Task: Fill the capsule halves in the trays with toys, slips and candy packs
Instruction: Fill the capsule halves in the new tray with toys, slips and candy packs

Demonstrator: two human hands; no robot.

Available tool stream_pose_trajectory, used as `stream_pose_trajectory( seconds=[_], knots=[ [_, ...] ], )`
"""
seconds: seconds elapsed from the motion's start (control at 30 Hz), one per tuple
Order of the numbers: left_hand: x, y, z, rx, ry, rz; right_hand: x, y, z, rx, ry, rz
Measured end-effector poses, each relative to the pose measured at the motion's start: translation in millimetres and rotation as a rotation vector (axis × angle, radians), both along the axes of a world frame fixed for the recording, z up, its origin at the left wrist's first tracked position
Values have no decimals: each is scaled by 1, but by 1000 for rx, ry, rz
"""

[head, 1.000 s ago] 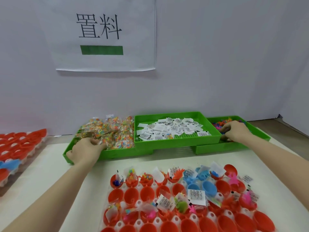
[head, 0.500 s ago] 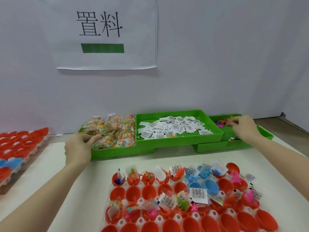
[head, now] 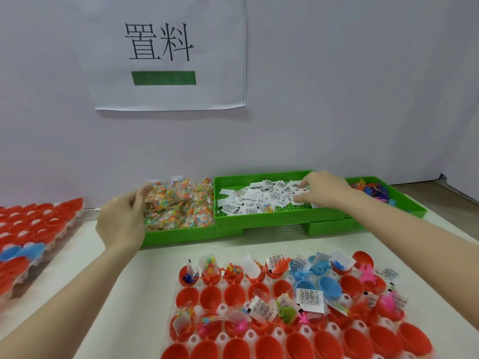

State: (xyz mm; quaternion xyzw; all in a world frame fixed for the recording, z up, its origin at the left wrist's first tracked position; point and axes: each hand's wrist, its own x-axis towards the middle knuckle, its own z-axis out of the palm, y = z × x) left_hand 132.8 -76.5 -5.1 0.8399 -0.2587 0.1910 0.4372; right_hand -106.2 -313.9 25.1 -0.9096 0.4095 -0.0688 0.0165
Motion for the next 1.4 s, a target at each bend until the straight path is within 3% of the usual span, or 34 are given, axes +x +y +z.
stream_pose_trajectory(
  seconds=[0.1,0.27,0.53,0.67,0.77,0.83,0.93,1.0,1.07,1.27,1.33,1.4],
  knots=[
    [-29,12,14,-359,82,-151,2,-2,-8,108,-15,-19],
    [-79,51,19,-597,295,-304,-4,-2,-12,73,-166,-34],
    [-103,80,35,-660,590,-361,-6,-2,-17,-20,-270,-102],
    [-121,74,43,-573,679,-543,-7,3,-14,-189,-415,-216],
    [-141,66,49,-531,744,-689,-9,24,1,-152,-637,-271],
    [-151,64,49,-515,767,-727,-11,48,14,-10,-743,-216],
    [-163,63,46,-454,772,-751,-23,108,35,399,-928,-23],
    [-170,64,46,-422,784,-769,-36,157,44,652,-915,152],
    [-178,66,48,-384,851,-833,-46,193,46,761,-912,281],
    [-194,82,60,-248,1145,-1072,-59,223,26,480,-923,293],
    [-195,88,60,-206,1127,-1100,-61,226,21,352,-891,266],
    [-200,93,60,-140,998,-1130,-62,230,18,281,-864,257]
  ],
)
